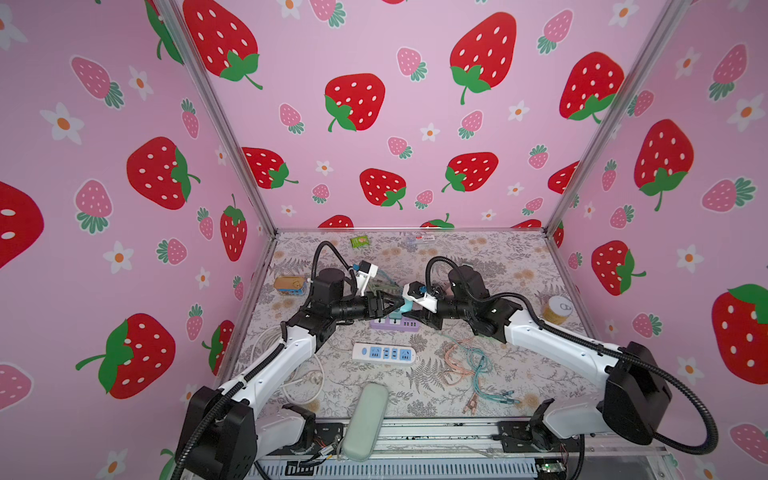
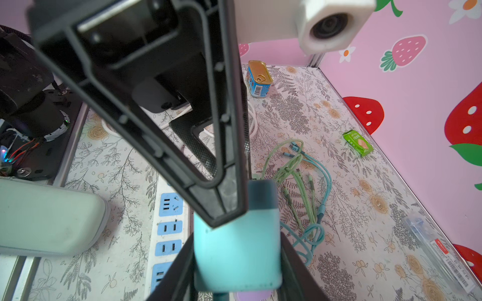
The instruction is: Insert the plug
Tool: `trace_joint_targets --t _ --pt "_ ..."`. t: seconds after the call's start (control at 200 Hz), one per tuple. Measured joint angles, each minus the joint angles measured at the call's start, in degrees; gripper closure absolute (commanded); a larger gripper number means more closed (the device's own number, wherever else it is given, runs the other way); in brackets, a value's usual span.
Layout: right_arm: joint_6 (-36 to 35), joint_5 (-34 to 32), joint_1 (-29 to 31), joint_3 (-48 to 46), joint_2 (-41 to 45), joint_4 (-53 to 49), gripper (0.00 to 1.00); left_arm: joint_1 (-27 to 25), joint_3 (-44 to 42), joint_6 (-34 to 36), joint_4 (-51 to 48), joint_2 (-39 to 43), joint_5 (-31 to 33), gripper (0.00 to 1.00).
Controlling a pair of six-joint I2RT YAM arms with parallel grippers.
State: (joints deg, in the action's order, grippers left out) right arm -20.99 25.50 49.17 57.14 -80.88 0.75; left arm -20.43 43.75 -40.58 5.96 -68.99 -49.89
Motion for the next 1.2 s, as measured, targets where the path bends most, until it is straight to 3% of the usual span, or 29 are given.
trace_joint_targets --t 0.305,0.46,0.61,0.665,0.875,1.2 --pt "-0.7 -1.5 0.3 0.0 0.2 0.0 0.73 -0.2 0.5 -0.8 -0.3 -0.9 0.0 0.74" --pt "-1.4 -2.5 0.5 0.0 0.3 0.0 0.65 -0.2 0.8 -1.5 -0.5 -0.9 0.2 0.86" --pt "0.0 -3.4 0.5 -0.1 0.6 0.1 0.49 -0.2 0.8 -1.4 -0.3 -1.0 0.3 0.93" --pt "1.7 -3.8 0.6 -0.8 1.4 0.6 0.44 -0.3 0.8 -1.2 -0.2 -1.0 0.3 1.0" --pt "8.7 -6.0 0.6 -6.1 8.8 3.3 0.33 -0.5 1.2 -0.4 -0.2 -1.3 0.7 1.0" --pt "24.6 -4.1 0.6 -18.1 22.0 15.5 0.31 -0.5 1.4 -1.6 8.1 -2.8 3.0 1.0"
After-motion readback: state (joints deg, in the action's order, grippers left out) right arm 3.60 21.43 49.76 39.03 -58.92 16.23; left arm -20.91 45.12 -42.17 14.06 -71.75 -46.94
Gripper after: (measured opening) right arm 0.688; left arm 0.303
